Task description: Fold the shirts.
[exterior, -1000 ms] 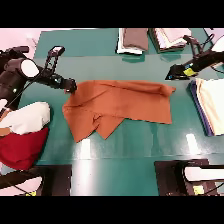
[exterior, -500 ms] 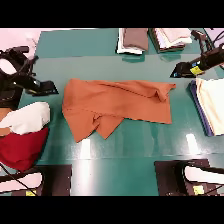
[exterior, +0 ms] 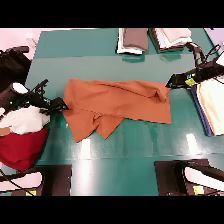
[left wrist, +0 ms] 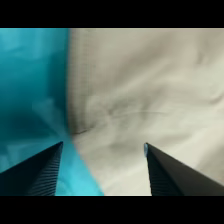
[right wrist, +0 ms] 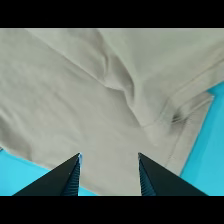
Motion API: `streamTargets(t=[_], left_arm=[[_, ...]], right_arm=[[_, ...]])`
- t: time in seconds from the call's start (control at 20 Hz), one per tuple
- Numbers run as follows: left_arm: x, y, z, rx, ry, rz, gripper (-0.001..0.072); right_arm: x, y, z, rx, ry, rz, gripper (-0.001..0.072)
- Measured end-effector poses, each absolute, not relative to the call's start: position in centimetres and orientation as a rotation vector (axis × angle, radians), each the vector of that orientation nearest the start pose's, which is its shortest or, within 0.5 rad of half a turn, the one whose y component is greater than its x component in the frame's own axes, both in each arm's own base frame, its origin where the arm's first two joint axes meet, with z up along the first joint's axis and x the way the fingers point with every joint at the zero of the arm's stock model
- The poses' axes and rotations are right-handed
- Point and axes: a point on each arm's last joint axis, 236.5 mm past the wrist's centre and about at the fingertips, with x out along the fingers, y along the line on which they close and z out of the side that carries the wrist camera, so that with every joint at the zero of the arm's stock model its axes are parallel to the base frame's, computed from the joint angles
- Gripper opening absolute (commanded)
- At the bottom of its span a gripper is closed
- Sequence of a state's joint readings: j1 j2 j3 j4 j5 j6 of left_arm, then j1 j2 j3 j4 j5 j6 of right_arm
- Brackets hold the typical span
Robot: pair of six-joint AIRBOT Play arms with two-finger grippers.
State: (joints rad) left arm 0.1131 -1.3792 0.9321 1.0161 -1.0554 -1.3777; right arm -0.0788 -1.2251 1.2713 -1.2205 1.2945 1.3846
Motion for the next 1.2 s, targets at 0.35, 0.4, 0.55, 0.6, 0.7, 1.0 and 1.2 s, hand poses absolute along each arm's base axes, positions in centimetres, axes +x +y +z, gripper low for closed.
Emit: streamTargets(t=[0.35, 0.4, 0.55, 0.6, 0.7, 1.0, 1.2], left_arm=[[36.0, -9.9, -6.9, -0.489, 1.346, -0.288, 0.0025], [36.3, -10.0, -6.6, -0.484, 1.334, -0.291, 0.0025], [37.7, -9.6, -4.3, -0.431, 1.271, -0.302, 0.0025], [38.3, -9.4, -3.2, -0.413, 1.243, -0.305, 0.0025], [38.9, -9.2, -1.3, -0.382, 1.195, -0.308, 0.0025], [39.5, -8.9, 1.0, -0.349, 1.137, -0.310, 0.0026], [39.5, -8.8, 1.3, -0.345, 1.133, -0.312, 0.0026]], right_arm=[[37.3, 4.7, 6.9, 0.189, 1.221, 0.272, 0.0409], [37.0, 4.0, 6.8, 0.199, 1.237, 0.258, 0.0410], [34.8, 1.6, 5.5, 0.255, 1.303, 0.203, 0.0410], [33.8, 0.5, 4.6, 0.285, 1.328, 0.172, 0.0414], [30.9, -1.5, 2.2, 0.367, 1.394, 0.107, 0.0596], [24.9, -2.5, -5.4, 0.660, 1.525, 0.034, 0.0500], [25.7, 0.5, -7.7, 0.748, 1.511, 0.098, 0.0429]])
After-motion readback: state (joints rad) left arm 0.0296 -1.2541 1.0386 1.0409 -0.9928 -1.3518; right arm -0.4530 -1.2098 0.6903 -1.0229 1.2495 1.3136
